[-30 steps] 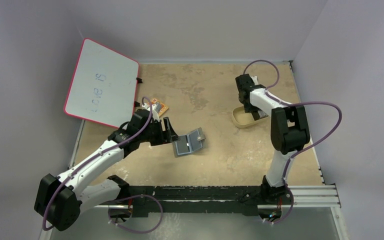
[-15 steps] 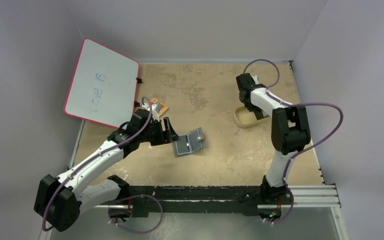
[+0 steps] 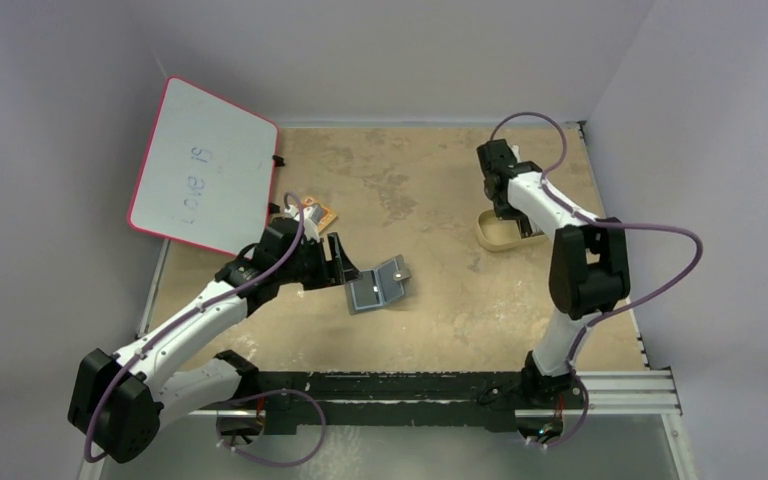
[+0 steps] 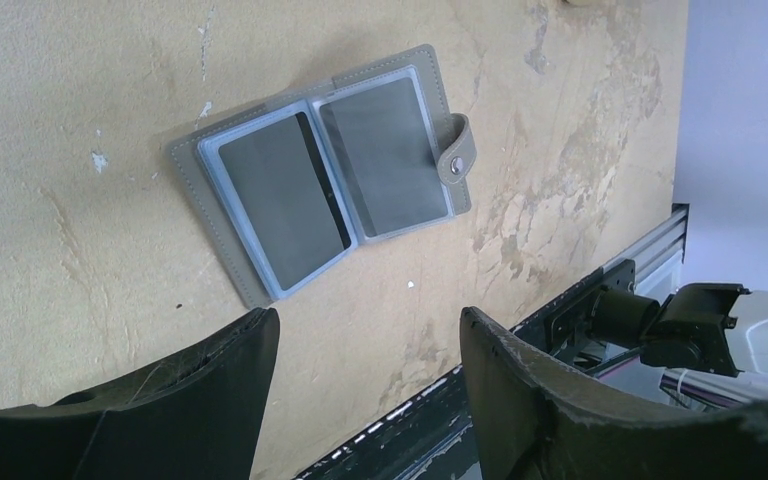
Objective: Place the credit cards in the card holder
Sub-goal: Pick up the credit card from the storage box.
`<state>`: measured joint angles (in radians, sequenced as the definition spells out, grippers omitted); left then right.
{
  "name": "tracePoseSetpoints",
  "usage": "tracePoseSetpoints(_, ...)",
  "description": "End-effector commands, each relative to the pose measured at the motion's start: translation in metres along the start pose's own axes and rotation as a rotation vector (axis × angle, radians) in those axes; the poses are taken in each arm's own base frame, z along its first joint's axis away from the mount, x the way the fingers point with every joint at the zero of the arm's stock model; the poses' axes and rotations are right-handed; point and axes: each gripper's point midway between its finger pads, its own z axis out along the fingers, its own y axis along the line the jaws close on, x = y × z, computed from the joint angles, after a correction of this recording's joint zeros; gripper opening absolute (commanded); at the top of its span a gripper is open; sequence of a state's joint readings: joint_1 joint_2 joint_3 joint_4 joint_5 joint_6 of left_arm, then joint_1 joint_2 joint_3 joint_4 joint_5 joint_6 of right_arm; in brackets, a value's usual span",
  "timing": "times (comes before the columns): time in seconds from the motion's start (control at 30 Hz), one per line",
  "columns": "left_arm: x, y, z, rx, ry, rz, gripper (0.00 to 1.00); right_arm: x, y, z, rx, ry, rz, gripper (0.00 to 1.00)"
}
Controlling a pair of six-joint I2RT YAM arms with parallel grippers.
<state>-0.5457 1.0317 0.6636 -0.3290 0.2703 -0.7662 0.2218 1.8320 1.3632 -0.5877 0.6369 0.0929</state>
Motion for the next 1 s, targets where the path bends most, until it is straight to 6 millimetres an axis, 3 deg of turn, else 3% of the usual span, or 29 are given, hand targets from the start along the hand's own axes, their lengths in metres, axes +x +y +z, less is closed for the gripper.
tracePoseSetpoints(0.0, -0.007, -0.007, 0.001, 0.028, -0.029, 0.006, 0.65, -0.023, 0.000, -0.046, -0.158, -0.078, 0.086, 0.01)
tracePoseSetpoints(0.13, -0.013, -0.011, 0.004, 0.033, -0.038, -0.007, 0.65, -0.030, 0.020, -0.082, -0.341, -0.143, 0.112, 0.00)
tracePoseSetpoints(0.27, -0.021, -0.022, 0.005, 0.074, -0.061, -0.033, 0.64, -0.031, 0.058, -0.126, -0.614, -0.211, 0.154, 0.00)
tracePoseSetpoints(0.43, -0.033, -0.041, 0.003, 0.204, -0.076, -0.093, 0.63, -0.032, 0.108, -0.204, -1.049, -0.336, 0.216, 0.00)
tracePoseSetpoints(0.6, -0.044, -0.067, -0.011, 0.375, -0.113, -0.126, 0.63, -0.025, 0.139, -0.278, -1.436, -0.414, 0.293, 0.00)
tracePoseSetpoints(0.77, -0.047, -0.088, -0.019, 0.496, -0.104, -0.141, 0.65, -0.004, 0.161, -0.307, -1.676, -0.390, 0.287, 0.00)
tracePoseSetpoints(0.97, -0.050, -0.086, -0.018, 0.492, -0.117, -0.134, 0.67, 0.014, 0.169, -0.325, -1.856, -0.373, 0.277, 0.00)
